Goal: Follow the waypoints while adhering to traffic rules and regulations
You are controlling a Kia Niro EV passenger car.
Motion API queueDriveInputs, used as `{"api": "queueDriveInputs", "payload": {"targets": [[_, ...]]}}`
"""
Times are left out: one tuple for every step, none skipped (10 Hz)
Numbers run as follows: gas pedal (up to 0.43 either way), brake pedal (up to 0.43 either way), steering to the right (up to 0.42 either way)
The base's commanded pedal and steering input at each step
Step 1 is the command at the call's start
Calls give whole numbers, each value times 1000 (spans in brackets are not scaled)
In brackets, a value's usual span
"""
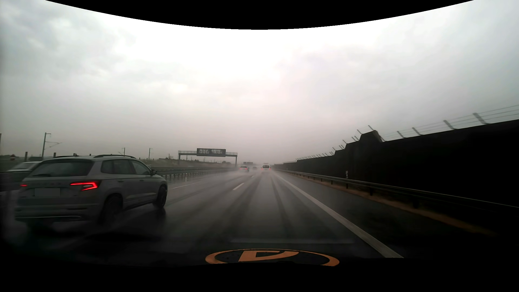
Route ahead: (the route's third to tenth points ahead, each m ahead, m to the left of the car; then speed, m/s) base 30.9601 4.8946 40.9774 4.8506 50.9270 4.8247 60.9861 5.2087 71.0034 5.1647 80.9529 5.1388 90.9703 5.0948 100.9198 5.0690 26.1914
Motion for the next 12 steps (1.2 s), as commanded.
{"api": "queueDriveInputs", "payload": {"targets": [[220,0,-3],[220,0,-3],[220,0,-3],[220,0,-3],[220,0,-3],[220,0,-3],[220,0,-3],[220,0,-3],[220,0,-3],[220,0,-2],[220,0,-2],[220,0,-3]]}}
